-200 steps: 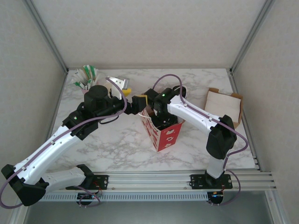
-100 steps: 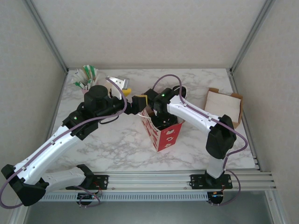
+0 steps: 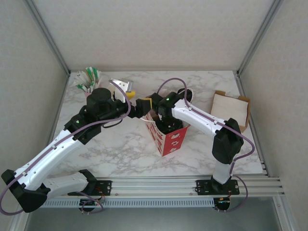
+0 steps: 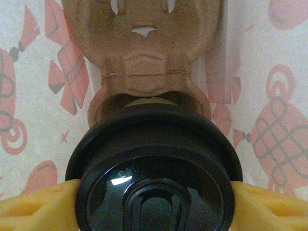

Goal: Pack the takeout coffee

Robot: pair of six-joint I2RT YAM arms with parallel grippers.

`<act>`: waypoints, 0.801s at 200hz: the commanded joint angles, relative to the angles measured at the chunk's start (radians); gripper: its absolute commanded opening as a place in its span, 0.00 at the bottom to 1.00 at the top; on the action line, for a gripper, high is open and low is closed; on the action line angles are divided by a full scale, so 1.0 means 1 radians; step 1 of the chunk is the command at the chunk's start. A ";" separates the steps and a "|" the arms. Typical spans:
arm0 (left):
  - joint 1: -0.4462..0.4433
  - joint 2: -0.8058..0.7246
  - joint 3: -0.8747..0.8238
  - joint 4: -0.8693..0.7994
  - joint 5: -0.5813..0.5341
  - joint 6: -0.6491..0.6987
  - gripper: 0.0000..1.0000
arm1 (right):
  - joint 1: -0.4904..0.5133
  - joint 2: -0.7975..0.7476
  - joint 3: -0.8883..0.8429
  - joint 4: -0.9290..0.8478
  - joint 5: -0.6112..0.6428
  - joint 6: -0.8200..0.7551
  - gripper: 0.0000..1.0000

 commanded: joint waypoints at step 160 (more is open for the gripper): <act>-0.011 -0.008 -0.010 0.038 0.003 0.014 1.00 | -0.006 0.098 -0.129 0.095 -0.006 0.026 0.75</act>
